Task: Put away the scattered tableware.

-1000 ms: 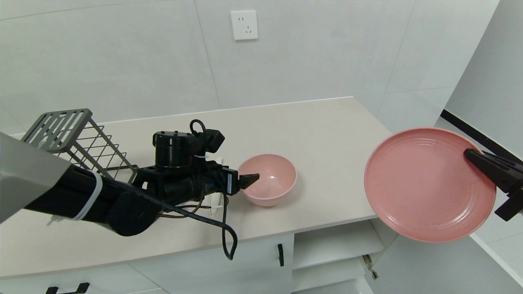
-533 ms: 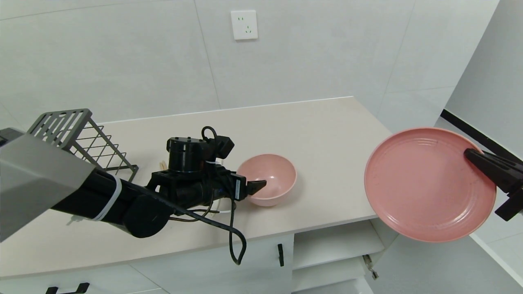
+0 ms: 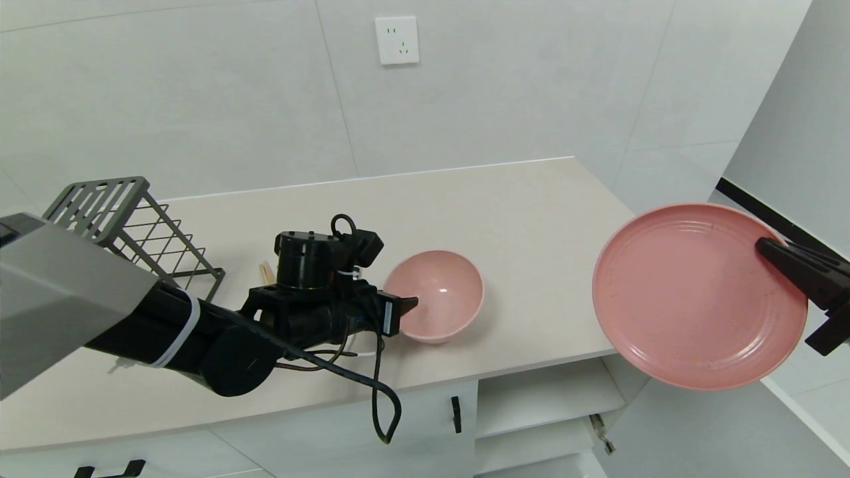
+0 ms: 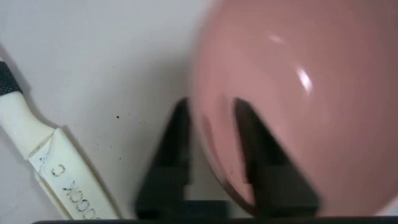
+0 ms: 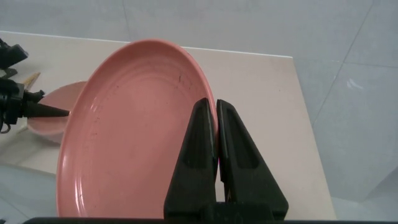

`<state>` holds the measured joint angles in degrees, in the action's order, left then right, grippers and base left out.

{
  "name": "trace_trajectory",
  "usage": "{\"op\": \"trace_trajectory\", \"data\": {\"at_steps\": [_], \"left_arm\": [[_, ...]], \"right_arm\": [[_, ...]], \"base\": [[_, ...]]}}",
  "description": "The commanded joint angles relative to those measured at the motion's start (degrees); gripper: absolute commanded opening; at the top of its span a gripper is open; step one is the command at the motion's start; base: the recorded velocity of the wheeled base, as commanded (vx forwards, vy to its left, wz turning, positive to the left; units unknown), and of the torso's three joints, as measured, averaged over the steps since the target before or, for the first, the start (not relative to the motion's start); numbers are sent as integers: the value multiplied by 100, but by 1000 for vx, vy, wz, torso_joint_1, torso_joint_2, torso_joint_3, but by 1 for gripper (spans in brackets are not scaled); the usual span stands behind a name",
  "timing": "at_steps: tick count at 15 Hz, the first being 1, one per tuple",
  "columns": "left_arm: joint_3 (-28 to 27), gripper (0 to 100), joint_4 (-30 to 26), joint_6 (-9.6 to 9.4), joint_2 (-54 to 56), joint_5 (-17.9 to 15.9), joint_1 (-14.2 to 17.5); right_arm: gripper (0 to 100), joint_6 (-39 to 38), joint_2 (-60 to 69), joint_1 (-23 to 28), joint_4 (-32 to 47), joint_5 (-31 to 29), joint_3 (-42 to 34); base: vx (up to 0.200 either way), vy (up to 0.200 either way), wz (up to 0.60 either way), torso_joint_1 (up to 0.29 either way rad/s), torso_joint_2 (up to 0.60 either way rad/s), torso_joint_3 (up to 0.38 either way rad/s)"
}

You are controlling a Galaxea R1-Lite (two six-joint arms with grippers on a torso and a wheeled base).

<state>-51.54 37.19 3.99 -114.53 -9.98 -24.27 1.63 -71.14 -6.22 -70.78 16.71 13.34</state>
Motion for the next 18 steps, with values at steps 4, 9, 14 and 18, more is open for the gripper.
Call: {"op": "trace_trajectory", "data": {"at_steps": [4,9,14,18], "left_arm": [[4,0,16,-21,449,-4,1],[83,0,622,-29,748,67,19],[601,0,1739,50,1187,480,72],[1085,0,1765,41,1996,366,116]], "right_arm": [[0,4,22,-2,3,-1,2],[0,4,66,-2,-24,-1,11],[0,-14,101,-2,-24,-1,81],[0,-93,136,-2,-24,-1,160]], "base": [[0,0,0,0,0,0],[0,0,0,0,0,0],[0,0,0,0,0,0],[0,0,0,0,0,0]]}}
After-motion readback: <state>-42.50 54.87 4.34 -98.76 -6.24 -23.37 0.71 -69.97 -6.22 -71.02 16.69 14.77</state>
